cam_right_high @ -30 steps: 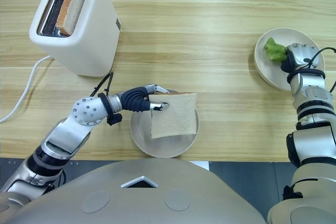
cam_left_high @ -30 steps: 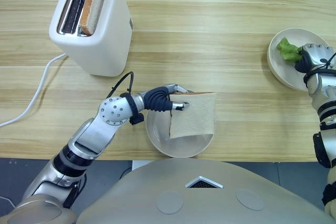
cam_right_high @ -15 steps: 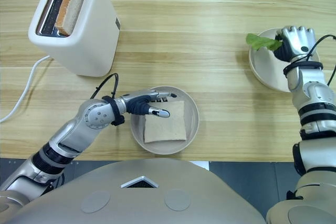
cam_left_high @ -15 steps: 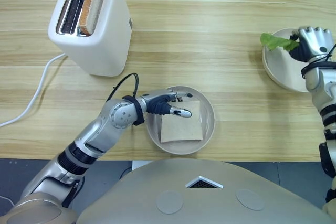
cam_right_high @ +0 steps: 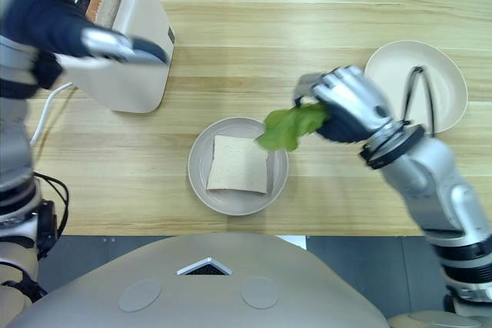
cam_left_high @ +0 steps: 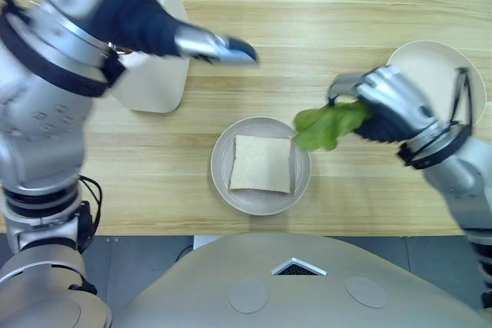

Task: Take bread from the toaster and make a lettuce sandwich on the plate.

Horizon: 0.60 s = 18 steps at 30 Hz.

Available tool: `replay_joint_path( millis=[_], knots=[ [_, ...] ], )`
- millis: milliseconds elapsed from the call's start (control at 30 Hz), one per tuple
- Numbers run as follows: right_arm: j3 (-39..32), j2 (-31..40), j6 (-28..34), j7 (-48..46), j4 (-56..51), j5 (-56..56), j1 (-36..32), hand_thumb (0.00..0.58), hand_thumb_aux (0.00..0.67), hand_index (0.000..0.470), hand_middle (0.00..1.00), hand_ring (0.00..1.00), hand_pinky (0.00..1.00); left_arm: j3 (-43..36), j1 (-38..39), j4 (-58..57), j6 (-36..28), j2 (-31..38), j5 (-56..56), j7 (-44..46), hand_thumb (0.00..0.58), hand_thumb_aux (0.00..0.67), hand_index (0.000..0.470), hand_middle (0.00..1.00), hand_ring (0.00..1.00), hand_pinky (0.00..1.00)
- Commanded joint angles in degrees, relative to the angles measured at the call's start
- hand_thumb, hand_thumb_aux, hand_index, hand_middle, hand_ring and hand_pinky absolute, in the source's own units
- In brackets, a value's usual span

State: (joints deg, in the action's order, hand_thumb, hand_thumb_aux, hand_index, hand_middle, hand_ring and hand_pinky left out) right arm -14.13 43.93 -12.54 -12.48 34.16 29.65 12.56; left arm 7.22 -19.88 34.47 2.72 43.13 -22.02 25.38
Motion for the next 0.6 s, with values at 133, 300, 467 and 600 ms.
replay_joint_path(
  millis=[133, 300, 467, 600],
  knots=[
    [-12.3, -10.9, -0.7, -3.8, -4.7, 12.6, -6.4, 0.580, 0.670, 0.470, 1.00, 1.00, 1.00, 3.4, 4.3, -8.2, 4.2, 1.7, -0.7, -1.3, 0.000, 0.000, 0.000, 0.00, 0.00, 0.00],
    [-15.0, -14.6, -2.1, -1.1, -10.2, 20.8, -9.7, 0.580, 0.670, 0.470, 1.00, 1.00, 1.00, 2.1, 6.3, -10.4, 5.6, 0.9, -1.1, -1.8, 0.000, 0.000, 0.000, 0.00, 0.00, 0.00],
    [-15.9, -15.5, -3.7, 3.0, -13.5, 26.3, -10.0, 0.580, 0.670, 0.470, 0.92, 0.92, 0.92, 0.4, 6.5, -12.2, 6.6, 0.3, -2.0, -2.5, 0.000, 0.000, 0.000, 0.00, 0.00, 0.00],
    [-17.5, -12.6, -5.4, 7.1, -16.3, 35.3, -8.8, 0.578, 0.628, 0.441, 0.27, 0.27, 0.27, -0.8, 6.0, -12.9, 6.7, -0.1, -2.4, -2.8, 0.000, 0.000, 0.000, 0.00, 0.00, 0.00]
  ],
)
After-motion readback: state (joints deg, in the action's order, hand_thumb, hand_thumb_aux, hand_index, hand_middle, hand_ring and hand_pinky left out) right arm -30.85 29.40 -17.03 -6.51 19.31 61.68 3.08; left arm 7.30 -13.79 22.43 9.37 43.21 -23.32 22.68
